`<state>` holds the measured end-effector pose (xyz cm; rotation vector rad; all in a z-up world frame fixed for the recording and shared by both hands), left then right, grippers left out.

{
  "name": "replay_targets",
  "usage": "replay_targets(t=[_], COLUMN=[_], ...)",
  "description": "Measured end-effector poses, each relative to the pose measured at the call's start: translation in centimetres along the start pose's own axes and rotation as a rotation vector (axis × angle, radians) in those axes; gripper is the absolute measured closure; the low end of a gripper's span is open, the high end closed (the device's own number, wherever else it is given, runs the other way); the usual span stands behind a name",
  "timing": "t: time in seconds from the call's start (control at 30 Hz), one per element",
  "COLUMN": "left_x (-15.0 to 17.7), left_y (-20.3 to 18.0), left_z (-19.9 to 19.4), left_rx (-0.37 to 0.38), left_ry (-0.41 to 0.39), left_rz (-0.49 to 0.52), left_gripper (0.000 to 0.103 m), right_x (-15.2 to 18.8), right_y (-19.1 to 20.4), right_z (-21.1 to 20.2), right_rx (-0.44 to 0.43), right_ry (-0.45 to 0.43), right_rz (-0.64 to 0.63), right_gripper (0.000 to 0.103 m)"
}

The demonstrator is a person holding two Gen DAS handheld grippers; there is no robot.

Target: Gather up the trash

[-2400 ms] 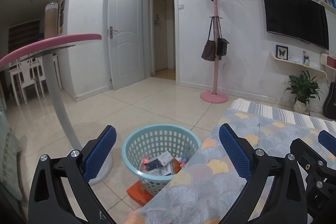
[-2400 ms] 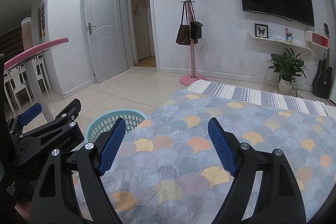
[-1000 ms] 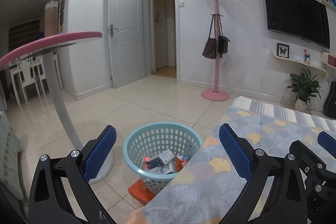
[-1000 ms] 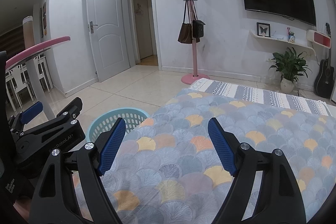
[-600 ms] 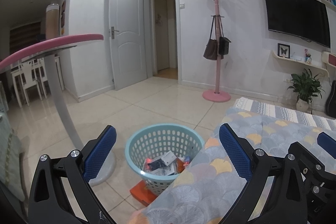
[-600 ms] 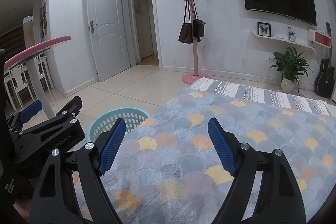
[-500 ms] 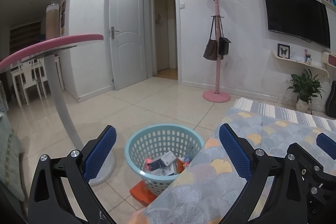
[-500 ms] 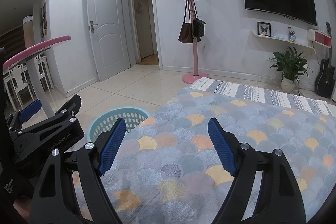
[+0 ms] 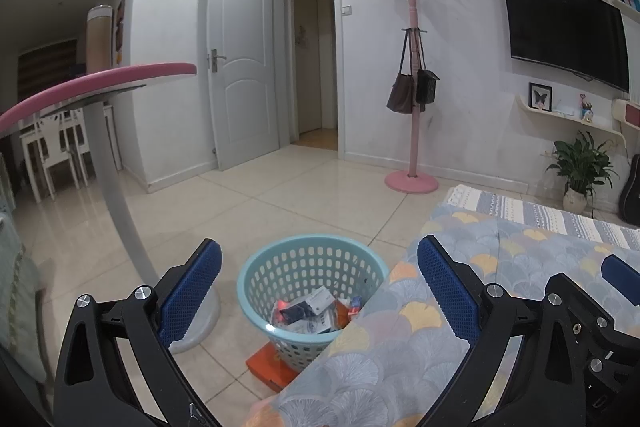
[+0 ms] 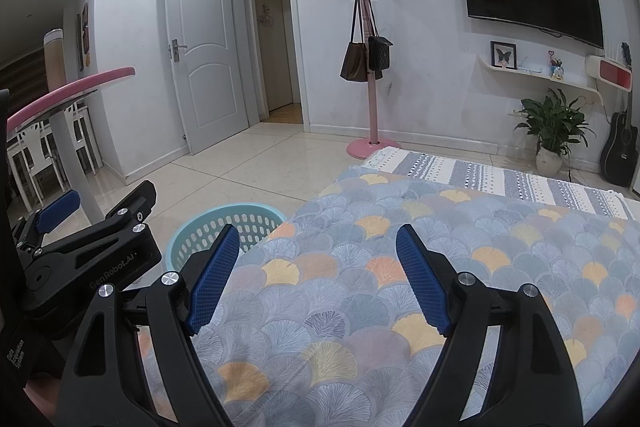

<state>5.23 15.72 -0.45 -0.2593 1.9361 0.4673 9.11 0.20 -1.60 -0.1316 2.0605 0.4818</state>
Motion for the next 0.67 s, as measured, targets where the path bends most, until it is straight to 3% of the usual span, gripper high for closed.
replay_targets(t=[0.67], left_x=[0.77], left_y=[0.54], left_z=[0.37], left_rx=[0.009], left_ry=[0.058], left_rz=[-0.028], left_gripper=[0.007], right_x=[0.06], right_y=[0.01], right_z=[0.07], right_rx=[0.000], right_ry=[0.000], right_rz=[0.000], right_gripper=[0.026])
Point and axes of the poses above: each gripper's, at about its wrist camera, not at the fingertips, and z roughly the way its jaws point, y to its left, x to its underside, the point moved 8 cm from there along z, roughly the way its jaws point, and after that the axes turned 10 degrees about z, right-handed, at the moved point
